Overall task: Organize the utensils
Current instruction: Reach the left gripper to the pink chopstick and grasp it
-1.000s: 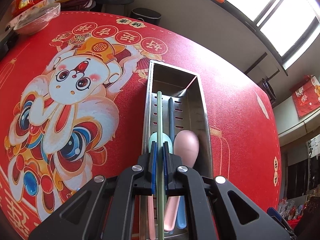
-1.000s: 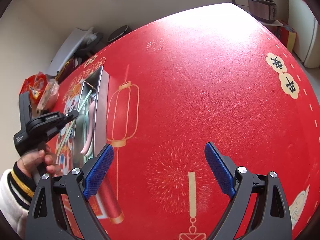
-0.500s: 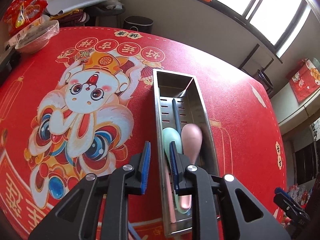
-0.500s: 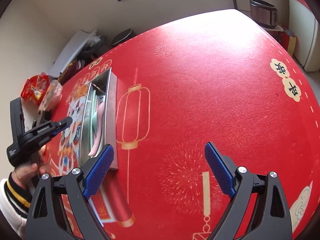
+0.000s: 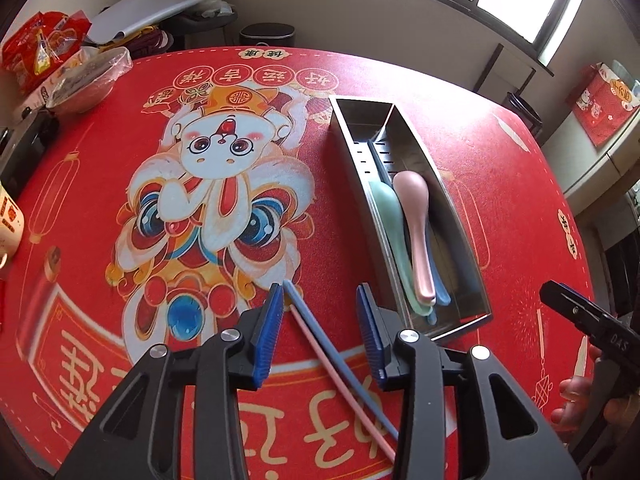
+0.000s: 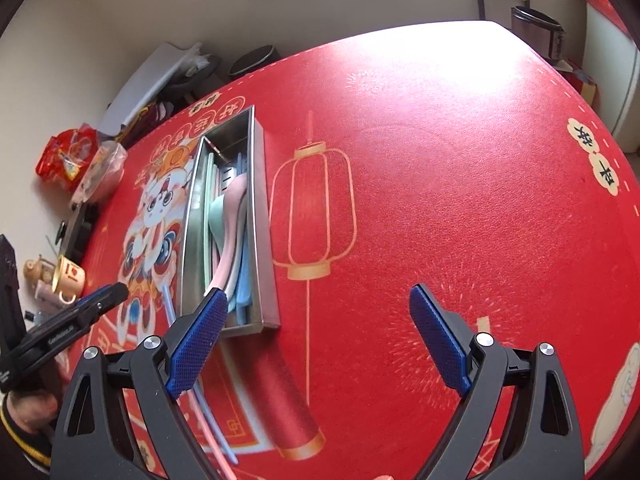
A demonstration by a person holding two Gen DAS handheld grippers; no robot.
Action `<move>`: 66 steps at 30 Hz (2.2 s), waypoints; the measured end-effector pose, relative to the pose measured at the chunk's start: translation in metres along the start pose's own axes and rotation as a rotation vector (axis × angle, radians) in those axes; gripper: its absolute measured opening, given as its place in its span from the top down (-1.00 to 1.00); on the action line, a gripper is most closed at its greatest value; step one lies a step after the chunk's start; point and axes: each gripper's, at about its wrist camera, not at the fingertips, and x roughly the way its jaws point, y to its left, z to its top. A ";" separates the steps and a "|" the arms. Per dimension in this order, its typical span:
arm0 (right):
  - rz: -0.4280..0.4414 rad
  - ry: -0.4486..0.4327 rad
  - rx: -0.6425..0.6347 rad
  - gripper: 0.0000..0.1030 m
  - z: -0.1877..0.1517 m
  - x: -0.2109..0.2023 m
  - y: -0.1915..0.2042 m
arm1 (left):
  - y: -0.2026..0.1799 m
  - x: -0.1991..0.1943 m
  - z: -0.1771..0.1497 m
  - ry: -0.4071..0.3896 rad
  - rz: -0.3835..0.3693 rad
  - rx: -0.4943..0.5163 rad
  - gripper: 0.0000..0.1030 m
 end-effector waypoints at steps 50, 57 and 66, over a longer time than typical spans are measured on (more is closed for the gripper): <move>-0.177 0.161 -0.248 -0.72 -0.087 0.047 0.119 | 0.136 -0.017 -0.052 0.017 -0.064 0.013 0.08; -0.174 0.196 -0.318 -0.36 -0.093 0.058 0.125 | 0.128 -0.011 -0.054 0.037 -0.091 0.031 0.08; -0.169 0.173 -0.228 -0.36 -0.090 0.042 0.093 | 0.063 0.001 -0.063 0.089 -0.181 0.136 0.08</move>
